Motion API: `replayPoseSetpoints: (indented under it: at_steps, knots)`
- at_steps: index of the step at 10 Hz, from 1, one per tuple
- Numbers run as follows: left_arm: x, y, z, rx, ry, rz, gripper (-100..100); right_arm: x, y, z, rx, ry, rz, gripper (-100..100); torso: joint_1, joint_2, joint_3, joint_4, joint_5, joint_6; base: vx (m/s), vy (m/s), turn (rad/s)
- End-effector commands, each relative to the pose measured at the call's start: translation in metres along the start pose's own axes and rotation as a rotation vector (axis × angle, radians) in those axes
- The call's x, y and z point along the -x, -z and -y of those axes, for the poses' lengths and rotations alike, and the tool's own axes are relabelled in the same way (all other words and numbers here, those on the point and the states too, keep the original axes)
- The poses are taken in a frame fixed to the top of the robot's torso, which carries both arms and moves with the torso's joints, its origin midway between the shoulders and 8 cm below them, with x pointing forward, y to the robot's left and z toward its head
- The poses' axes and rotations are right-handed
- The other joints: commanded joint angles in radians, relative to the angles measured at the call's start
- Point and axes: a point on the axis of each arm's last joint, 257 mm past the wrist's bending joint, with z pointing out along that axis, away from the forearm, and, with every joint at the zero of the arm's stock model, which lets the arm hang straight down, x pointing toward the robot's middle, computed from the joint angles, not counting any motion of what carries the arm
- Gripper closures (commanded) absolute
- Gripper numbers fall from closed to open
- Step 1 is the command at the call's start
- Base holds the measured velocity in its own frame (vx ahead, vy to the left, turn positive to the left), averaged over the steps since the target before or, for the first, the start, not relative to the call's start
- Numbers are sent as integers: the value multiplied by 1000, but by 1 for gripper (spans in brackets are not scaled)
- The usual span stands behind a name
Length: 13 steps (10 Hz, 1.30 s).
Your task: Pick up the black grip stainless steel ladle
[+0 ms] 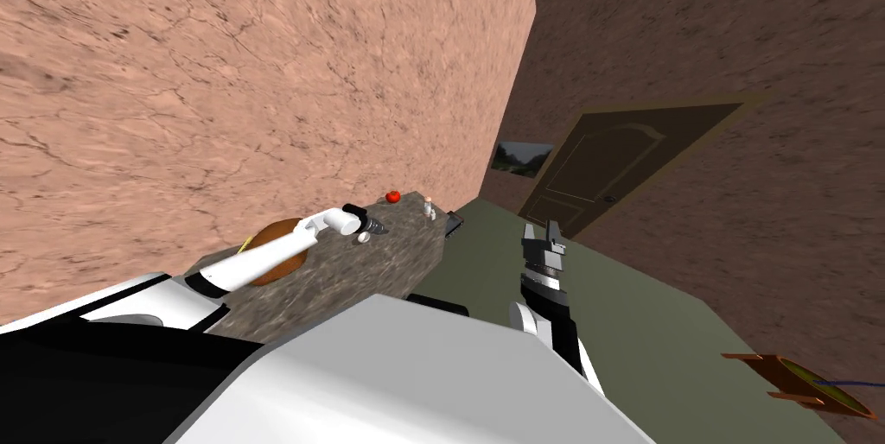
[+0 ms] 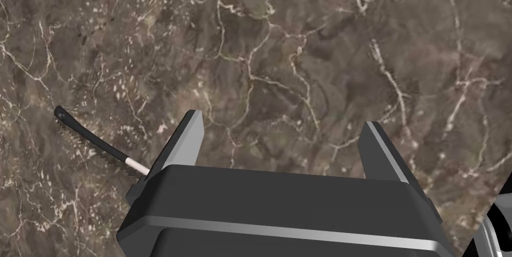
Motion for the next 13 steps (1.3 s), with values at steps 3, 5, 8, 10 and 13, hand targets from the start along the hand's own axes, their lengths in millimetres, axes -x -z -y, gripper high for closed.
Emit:
replayPoseSetpoints:
  at_steps: [3,5,8,10,13]
  knots:
    - [39,4,26,-24,146,110,-100,0,0,0,0,0,0,0,0,0,0,0,0,1,17,-4,-105]
    - [70,13,47,-50,238,193,-100,0,0,0,0,0,0,0,0,0,0,0,0,0,17,-5,-110]
    - [99,25,68,-81,348,269,-100,0,0,0,0,0,0,0,0,0,0,0,0,0,21,-1,-87]
    - [99,25,68,-85,375,268,-100,0,0,0,0,0,0,0,0,0,0,0,0,0,21,1,-65]
    - [150,51,97,-142,567,393,-100,0,0,0,0,0,0,0,0,-1,0,0,0,0,35,-2,-154]
